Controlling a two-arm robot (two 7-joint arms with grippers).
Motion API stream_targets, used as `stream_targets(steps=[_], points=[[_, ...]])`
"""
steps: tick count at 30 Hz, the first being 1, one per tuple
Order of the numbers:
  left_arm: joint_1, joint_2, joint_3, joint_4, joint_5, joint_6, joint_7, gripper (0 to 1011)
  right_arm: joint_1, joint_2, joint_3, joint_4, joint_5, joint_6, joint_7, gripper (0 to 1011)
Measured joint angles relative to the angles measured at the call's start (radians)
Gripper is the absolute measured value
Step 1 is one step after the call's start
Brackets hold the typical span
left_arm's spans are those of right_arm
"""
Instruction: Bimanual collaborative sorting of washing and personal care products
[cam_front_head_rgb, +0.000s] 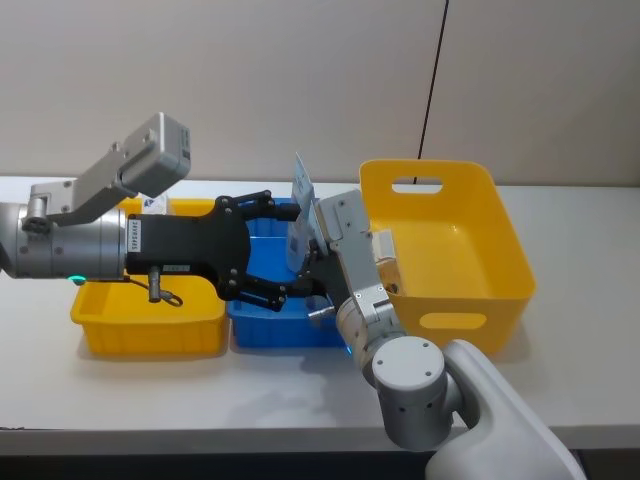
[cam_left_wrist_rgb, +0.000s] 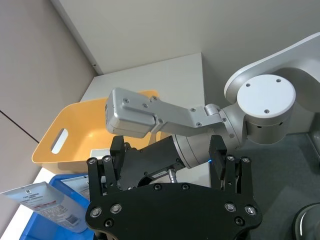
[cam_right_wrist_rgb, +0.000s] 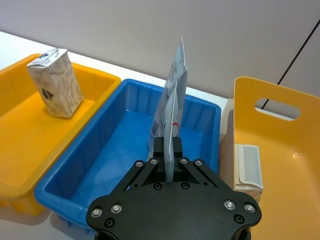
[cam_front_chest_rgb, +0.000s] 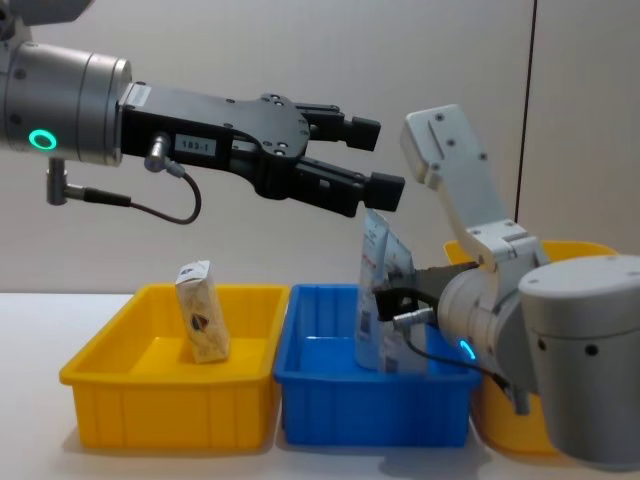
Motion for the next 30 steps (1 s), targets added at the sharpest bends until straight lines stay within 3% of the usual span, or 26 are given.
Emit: stream_targets(steps=[15, 30], points=[[0.000, 0.000, 0.000, 0.000, 0.000, 0.000, 0.000, 1001, -0.027, 0.011, 0.000, -0.100, -0.004, 0.000, 0.033, 52], [0.000, 0.000, 0.000, 0.000, 0.000, 0.000, 0.000, 1001, -0.064, 0.026, 0.028, -0.266, -0.002, 0.003, 0.052, 52]])
